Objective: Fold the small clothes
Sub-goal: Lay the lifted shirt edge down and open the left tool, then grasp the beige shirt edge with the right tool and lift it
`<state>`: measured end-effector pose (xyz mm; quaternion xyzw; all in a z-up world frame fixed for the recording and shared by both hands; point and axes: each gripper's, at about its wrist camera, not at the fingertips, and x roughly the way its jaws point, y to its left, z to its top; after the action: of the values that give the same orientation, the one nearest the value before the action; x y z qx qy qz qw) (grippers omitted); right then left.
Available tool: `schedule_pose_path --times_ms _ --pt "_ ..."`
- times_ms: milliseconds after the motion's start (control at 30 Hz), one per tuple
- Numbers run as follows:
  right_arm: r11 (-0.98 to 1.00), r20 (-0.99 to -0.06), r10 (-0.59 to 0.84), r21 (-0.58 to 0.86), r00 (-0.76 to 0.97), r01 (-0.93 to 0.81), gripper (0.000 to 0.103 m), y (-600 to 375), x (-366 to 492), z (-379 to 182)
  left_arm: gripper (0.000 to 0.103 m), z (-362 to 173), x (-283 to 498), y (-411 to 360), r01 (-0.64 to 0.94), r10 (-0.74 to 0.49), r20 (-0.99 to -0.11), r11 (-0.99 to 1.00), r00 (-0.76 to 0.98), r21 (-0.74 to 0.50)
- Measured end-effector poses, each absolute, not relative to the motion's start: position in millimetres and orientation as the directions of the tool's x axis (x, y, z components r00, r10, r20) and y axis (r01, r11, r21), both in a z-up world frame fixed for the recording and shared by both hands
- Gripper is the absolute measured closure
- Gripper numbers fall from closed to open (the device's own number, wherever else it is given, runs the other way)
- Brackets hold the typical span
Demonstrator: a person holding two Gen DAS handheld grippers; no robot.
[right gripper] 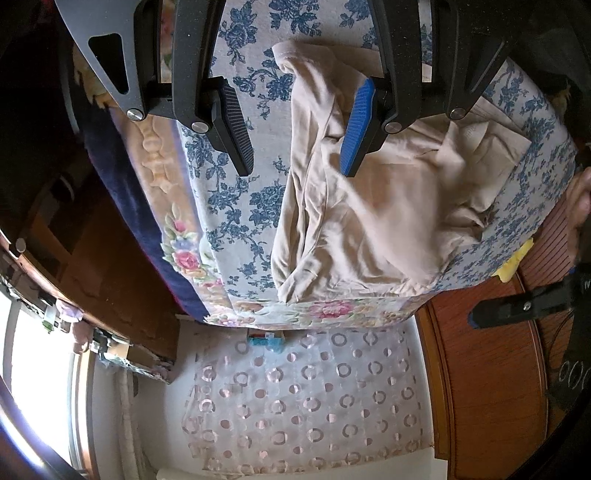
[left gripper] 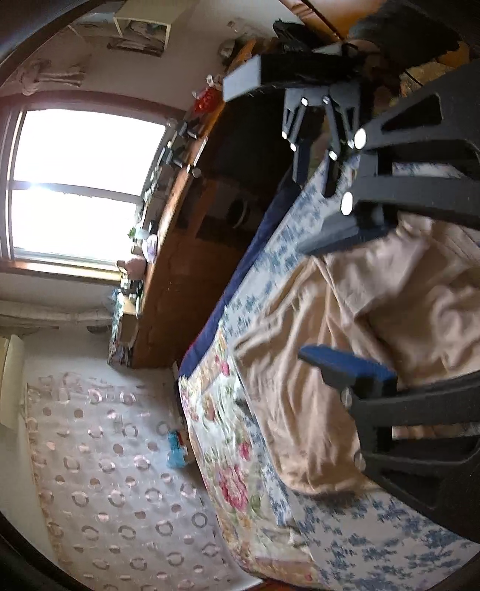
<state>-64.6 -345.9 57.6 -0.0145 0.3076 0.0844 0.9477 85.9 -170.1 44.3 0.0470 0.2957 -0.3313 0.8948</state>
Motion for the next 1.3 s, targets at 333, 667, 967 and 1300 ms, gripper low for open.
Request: schedule_pose_path --times_ms 333,667,967,1300 --pt "0.974 -0.593 0.188 0.012 0.783 -0.225 0.052 -326.7 -36.0 61.3 0.026 22.0 82.5 -86.3 0.459 -0.453 -0.549 0.878 0.702 -0.137" --pt "0.939 -0.597 0.260 -0.027 0.759 -0.343 0.052 -279.4 9.2 68.2 0.026 1.0 86.7 -12.7 0.283 -0.301 -0.569 0.951 0.765 -0.122" --pt "0.865 -0.635 0.366 -0.039 0.681 -0.501 0.052 -225.0 53.4 64.0 0.026 -4.2 86.2 19.2 0.214 -0.242 -0.572 0.970 0.784 -0.117" --pt "0.756 -0.703 0.454 -0.022 0.547 -0.655 0.052 -164.6 90.7 44.8 0.026 -2.1 80.6 30.2 0.196 -0.219 -0.566 0.975 0.795 -0.102"
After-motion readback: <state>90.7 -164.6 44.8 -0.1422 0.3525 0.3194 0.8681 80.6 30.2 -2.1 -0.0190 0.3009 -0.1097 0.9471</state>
